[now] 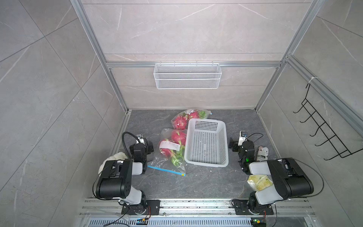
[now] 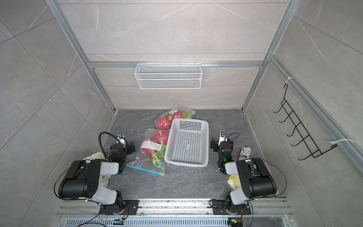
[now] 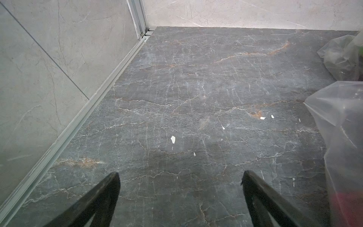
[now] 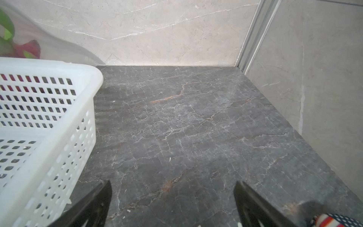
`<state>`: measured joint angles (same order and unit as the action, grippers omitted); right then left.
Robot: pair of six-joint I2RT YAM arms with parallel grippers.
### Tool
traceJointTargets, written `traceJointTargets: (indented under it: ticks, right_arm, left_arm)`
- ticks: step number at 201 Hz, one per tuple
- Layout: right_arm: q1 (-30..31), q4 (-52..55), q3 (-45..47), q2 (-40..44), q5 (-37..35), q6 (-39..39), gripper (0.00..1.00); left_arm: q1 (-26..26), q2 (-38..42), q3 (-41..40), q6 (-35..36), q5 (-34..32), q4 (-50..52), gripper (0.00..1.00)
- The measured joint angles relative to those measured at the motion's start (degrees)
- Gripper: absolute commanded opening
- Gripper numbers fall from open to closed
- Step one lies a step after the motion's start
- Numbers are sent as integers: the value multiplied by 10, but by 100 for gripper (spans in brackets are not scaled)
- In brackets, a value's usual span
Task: Open the zip-top bag and take out the dragon fruit
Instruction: Pick up the zipper food storage bag at the center of the board.
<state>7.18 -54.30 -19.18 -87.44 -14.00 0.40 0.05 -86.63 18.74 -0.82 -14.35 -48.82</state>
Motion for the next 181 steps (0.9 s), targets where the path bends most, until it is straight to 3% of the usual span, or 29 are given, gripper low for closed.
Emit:
traceJointTargets:
  ticks: [181]
  right_arm:
    - [0,0,0,0,0,0,100]
  left_arm:
    - [4,0,0,0,14,4,100]
